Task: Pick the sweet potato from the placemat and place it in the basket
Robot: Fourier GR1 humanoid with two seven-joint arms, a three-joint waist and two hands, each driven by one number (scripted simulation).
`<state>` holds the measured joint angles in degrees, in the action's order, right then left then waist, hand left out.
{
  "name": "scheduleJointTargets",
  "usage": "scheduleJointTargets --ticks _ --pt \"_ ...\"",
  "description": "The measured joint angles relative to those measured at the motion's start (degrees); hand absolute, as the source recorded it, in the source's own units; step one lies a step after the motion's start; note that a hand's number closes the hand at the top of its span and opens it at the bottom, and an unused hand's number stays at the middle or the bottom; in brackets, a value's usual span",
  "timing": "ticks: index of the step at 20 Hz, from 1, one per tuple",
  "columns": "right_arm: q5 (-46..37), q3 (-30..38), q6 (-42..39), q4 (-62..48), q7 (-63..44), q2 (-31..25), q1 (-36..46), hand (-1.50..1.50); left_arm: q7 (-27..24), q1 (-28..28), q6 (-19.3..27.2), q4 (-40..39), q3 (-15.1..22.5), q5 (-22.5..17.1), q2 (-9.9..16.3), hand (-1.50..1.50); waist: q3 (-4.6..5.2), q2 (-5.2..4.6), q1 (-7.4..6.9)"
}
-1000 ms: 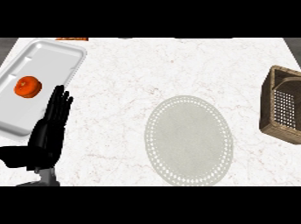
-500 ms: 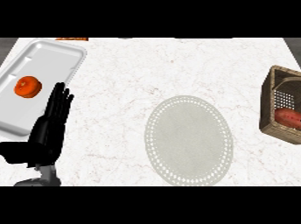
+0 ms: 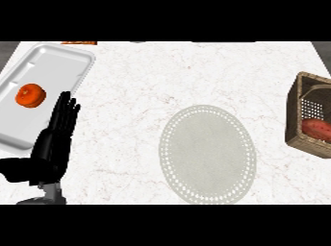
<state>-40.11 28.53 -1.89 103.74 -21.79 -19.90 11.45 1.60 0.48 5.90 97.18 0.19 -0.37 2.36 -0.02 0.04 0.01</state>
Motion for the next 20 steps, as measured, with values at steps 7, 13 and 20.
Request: scheduleJointTargets --ticks 7,13,20 --pt "2.53 6.17 -0.5 5.72 -3.13 -3.72 -1.24 -1.5 0.17 0.06 -0.29 0.02 -0.35 -0.12 0.22 0.0 0.04 0.05 0.19" --pt "10.16 16.41 -1.84 9.05 -5.53 -6.23 -3.1 -1.5 0.49 1.08 0.05 -0.75 -0.82 -0.2 0.07 0.0 0.02 0.12 0.62" --pt "26.13 29.73 -8.32 10.8 -2.87 -8.59 -8.45 -1.5 0.0 -0.8 -0.57 0.15 -0.99 -0.5 0.34 0.0 0.03 0.23 0.86"
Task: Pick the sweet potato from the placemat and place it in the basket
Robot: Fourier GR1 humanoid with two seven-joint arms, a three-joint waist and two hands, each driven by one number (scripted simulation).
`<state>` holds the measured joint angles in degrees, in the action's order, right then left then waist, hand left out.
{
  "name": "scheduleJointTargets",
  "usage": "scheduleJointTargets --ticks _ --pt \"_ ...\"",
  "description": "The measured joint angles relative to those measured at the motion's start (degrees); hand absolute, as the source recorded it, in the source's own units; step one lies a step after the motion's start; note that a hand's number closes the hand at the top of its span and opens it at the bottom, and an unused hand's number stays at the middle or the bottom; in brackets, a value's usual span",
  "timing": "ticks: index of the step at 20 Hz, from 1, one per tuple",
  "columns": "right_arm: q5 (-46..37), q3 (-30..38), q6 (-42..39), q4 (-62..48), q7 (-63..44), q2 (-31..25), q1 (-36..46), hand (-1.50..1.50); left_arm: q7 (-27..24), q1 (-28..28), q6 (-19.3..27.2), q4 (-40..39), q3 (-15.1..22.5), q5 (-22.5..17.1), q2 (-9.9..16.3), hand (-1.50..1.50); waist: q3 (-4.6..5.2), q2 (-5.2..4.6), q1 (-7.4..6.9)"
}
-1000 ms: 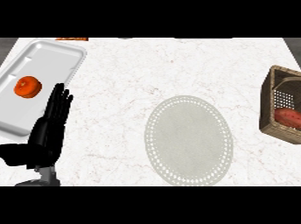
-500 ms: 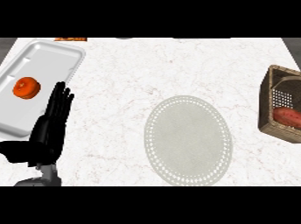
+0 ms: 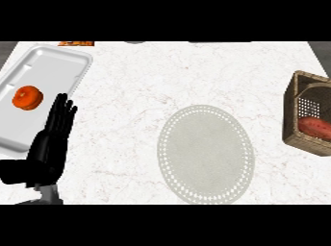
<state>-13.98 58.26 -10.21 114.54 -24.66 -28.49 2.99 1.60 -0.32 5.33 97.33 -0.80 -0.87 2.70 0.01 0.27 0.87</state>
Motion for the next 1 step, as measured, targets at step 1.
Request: scheduleJointTargets --ticks 1 --pt "2.3 1.5 -1.06 0.09 0.28 -0.13 -0.64 -1.5 -0.47 0.14 -0.45 -0.53 -0.56 -0.53 0.29 0.0 0.0 -0.01 0.0"
